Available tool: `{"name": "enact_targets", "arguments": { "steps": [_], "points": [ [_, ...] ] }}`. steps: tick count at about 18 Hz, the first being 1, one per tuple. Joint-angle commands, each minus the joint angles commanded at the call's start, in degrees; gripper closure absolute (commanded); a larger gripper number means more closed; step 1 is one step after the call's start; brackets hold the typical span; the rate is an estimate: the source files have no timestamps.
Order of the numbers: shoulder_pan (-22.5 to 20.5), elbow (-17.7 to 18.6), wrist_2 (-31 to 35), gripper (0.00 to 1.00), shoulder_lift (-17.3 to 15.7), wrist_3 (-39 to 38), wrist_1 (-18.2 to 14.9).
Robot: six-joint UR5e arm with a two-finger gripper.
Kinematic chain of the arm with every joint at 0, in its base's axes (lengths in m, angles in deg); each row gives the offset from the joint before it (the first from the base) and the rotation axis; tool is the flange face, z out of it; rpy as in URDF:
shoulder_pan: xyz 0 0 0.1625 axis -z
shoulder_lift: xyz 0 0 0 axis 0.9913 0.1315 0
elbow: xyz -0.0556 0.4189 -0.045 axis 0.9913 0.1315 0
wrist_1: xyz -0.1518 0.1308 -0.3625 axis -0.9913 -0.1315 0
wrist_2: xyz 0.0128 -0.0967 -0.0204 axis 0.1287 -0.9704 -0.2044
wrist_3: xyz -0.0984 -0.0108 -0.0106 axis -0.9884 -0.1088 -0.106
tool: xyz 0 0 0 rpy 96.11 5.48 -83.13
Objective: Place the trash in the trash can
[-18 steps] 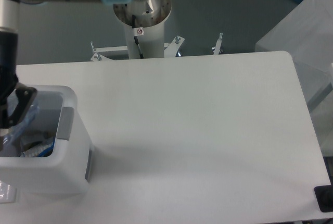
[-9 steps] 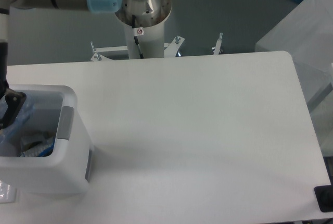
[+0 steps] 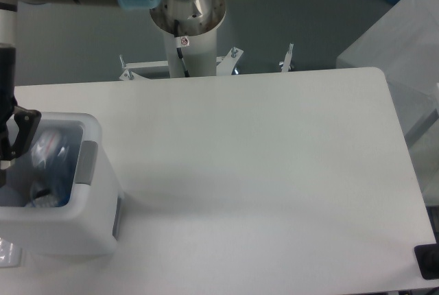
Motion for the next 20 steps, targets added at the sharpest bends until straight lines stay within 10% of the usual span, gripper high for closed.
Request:
{"name": "enact_targets", "arguments": {
  "steps": [5,20],
  "points": [
    [-2.4,-0.3,0.1,0.0,0.3,1.4,0.1],
    [-16.8,-0.7,0.9,0.0,2.5,14.7,-0.5]
  ]
}}
